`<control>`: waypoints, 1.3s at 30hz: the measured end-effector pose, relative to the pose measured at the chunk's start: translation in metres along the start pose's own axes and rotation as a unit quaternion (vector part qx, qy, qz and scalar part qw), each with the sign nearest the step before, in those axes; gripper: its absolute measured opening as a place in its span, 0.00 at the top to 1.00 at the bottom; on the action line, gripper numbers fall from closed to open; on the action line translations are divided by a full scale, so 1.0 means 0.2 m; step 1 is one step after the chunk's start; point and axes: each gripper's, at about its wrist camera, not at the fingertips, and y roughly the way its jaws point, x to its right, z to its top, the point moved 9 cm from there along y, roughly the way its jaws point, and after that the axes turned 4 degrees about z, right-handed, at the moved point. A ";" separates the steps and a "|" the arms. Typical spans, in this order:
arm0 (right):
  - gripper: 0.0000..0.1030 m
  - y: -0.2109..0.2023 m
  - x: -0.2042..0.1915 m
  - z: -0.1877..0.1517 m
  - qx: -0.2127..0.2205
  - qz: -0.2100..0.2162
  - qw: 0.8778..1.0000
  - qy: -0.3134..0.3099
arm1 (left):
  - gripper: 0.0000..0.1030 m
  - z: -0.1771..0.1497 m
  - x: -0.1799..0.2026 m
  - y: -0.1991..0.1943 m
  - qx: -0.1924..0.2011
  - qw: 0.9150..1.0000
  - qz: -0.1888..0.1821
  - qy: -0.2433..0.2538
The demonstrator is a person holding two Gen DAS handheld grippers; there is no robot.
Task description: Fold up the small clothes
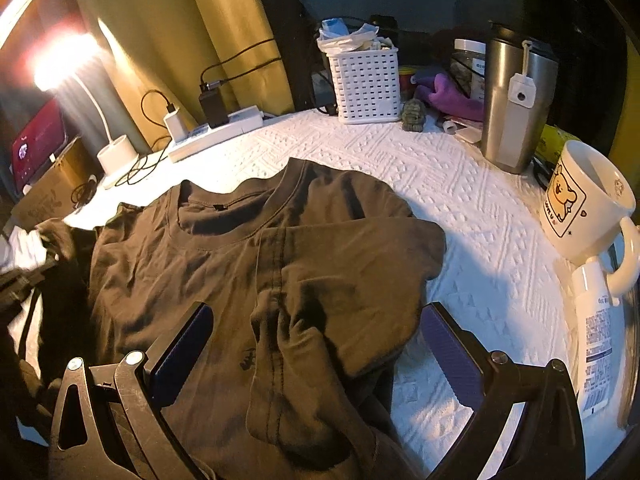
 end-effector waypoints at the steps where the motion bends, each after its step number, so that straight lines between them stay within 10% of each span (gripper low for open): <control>1: 0.00 0.00 0.00 0.00 0.001 0.001 1.000 0.001 | 0.96 -0.04 0.03 0.05 -0.023 1.000 -0.014 0.002; 6: 0.00 -0.02 0.02 -0.02 0.004 0.003 1.000 0.007 | 0.94 -0.09 0.05 0.09 -0.067 0.997 -0.040 -0.014; 12: 0.00 -0.02 0.03 -0.04 0.002 0.006 1.000 0.007 | 0.71 -0.03 -0.11 -0.07 -0.026 0.996 -0.041 -0.071; 39: 0.00 -0.05 0.04 -0.03 0.005 -0.019 1.000 0.003 | 0.71 -0.10 0.07 0.05 -0.054 0.995 -0.074 -0.048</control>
